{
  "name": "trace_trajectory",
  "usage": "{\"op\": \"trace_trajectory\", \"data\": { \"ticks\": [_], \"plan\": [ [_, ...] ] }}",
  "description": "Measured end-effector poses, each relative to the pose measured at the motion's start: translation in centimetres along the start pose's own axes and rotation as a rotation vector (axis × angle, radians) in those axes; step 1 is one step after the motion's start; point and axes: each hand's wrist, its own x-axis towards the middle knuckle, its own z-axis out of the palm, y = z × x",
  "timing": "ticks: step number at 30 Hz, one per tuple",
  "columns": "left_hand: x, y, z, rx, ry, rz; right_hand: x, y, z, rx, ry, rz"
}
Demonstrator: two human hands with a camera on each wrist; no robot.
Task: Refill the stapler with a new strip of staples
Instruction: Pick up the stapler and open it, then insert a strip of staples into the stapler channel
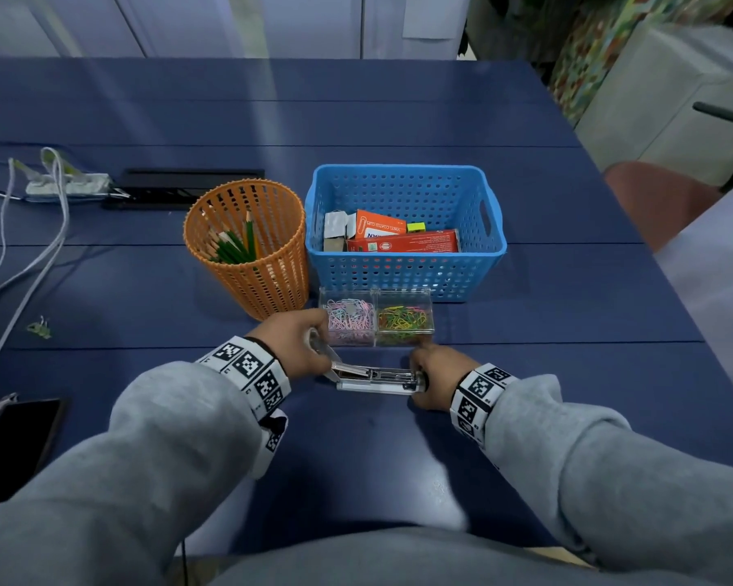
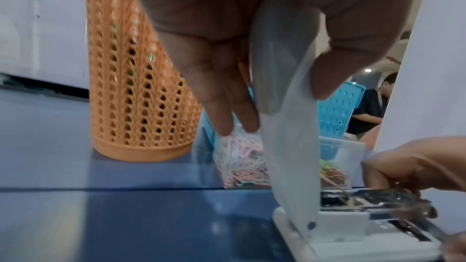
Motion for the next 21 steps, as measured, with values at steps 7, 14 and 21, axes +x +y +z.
{"op": "trace_trajectory", "data": {
  "ticks": [7,14,21],
  "plan": [
    [0.1,0.3,-0.7,0.470,-0.133,-0.109,0.2,0.2,0.3,0.001,0.007,-0.007],
    [0.2,-0.4,1.9,0.640,-0.223,-0.022,0.5,0.5,0.4,-0.001,0.001,0.000],
    [1.1,0.0,3.5,0.562,-0.308,0.034,0.5,0.7,0.4,0.054,0.012,0.012]
  ]
}}
